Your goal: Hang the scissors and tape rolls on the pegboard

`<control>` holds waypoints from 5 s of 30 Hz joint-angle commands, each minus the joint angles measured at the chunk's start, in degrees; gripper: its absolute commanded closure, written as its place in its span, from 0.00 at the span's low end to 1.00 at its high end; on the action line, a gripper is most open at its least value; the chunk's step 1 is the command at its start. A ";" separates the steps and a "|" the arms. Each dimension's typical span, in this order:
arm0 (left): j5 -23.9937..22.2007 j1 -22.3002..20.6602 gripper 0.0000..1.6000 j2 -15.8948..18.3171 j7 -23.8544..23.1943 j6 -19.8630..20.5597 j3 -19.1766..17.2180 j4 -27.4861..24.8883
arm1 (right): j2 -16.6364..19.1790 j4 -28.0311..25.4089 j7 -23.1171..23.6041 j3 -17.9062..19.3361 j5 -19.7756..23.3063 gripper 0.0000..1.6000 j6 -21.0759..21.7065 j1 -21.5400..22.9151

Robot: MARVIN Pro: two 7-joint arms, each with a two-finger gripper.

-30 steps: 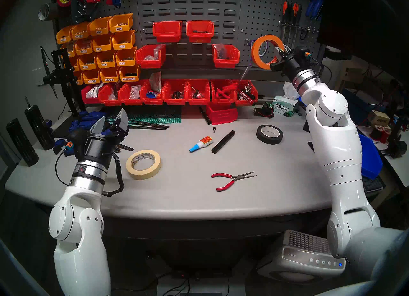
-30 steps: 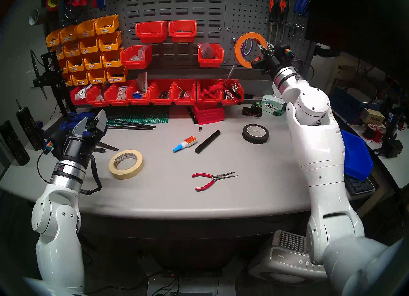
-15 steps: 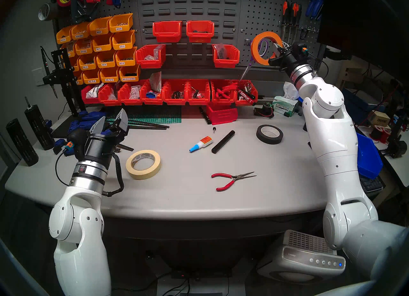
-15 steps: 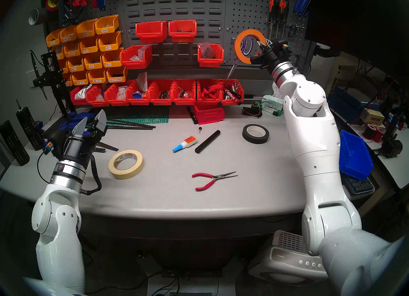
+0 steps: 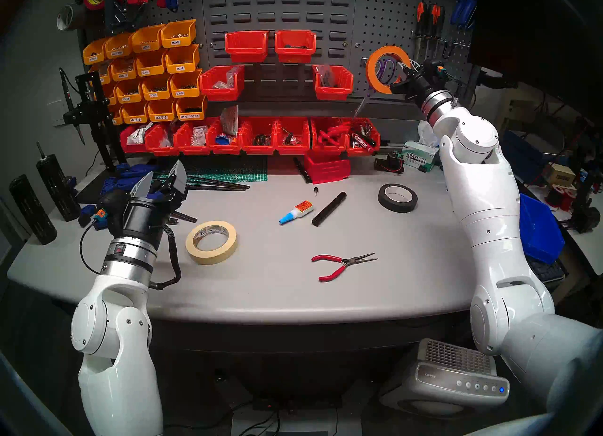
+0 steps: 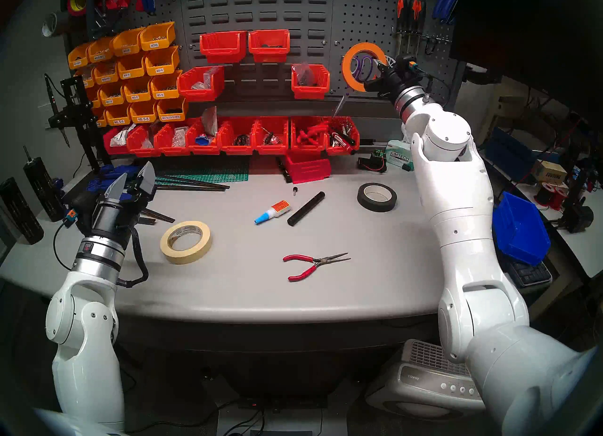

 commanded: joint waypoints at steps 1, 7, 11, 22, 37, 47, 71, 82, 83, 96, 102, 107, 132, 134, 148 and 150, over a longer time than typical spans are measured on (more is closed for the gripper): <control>-0.28 -0.58 0.00 -0.03 -0.30 -0.67 -0.08 -2.08 | -0.87 1.13 0.37 -0.03 -0.69 1.00 -1.40 6.32; -0.32 -0.64 0.00 -0.13 -0.23 -0.72 -0.24 -2.12 | -1.62 2.97 0.80 -0.18 -1.31 1.00 -1.54 7.52; -0.42 -0.68 0.00 -0.26 -0.15 -0.78 -0.58 -2.11 | -2.32 5.13 1.34 -0.26 -1.95 1.00 -1.83 9.10; -0.71 -0.57 0.00 -0.61 -0.20 -0.88 -1.37 -2.08 | -3.68 10.34 1.97 -0.82 -4.28 1.00 -2.61 11.95; -0.92 -0.69 0.00 -0.79 -0.42 -0.72 -2.16 -1.83 | -5.51 19.20 1.23 -1.16 -6.78 1.00 -4.24 17.05; -1.05 -0.66 0.00 -0.90 -0.67 -0.67 -2.31 -1.60 | -5.97 24.77 0.99 -1.70 -8.84 1.00 -5.94 20.09; -0.83 -0.63 0.00 -1.34 -1.16 -0.97 -1.89 -1.40 | -5.70 27.02 4.10 -1.86 -8.96 0.02 -14.66 19.90; -0.42 -0.99 0.00 -1.17 -1.25 -1.00 -0.80 -0.92 | -3.32 20.23 6.54 -0.25 -7.81 0.00 -13.19 14.30; -0.40 -1.00 0.00 -1.15 -1.24 -1.02 -0.74 -0.90 | -3.13 19.21 6.54 0.05 -7.68 0.00 -12.70 13.47; -0.15 -1.01 0.00 -1.02 -0.98 -1.26 -0.28 -1.28 | -2.05 12.47 6.39 1.36 -7.74 0.00 -7.16 8.72; -0.01 -0.95 0.00 -0.94 -0.84 -1.09 -0.31 -1.50 | -1.82 8.49 7.88 1.58 -6.63 0.00 -6.20 6.29; 0.13 -0.81 0.00 -0.72 -0.88 -0.56 0.02 -1.57 | -1.43 5.09 9.76 2.22 -5.06 0.00 -6.73 3.68; 0.97 -0.99 0.00 0.21 -1.18 -0.06 3.22 -1.32 | -2.10 -9.73 18.01 4.42 2.06 0.00 -8.58 -11.12; 1.04 -0.94 0.00 0.32 -1.18 -0.02 3.41 -1.32 | -2.20 -12.15 18.25 4.58 2.40 0.00 -8.24 -13.05; 1.44 -0.71 0.00 0.98 -1.29 0.26 4.58 -1.25 | -4.13 -20.29 19.93 5.21 4.95 0.00 -8.43 -21.54; 1.50 -0.65 0.00 1.05 -1.28 0.28 4.71 -1.23 | -4.43 -20.89 19.94 5.39 5.18 0.00 -8.64 -22.41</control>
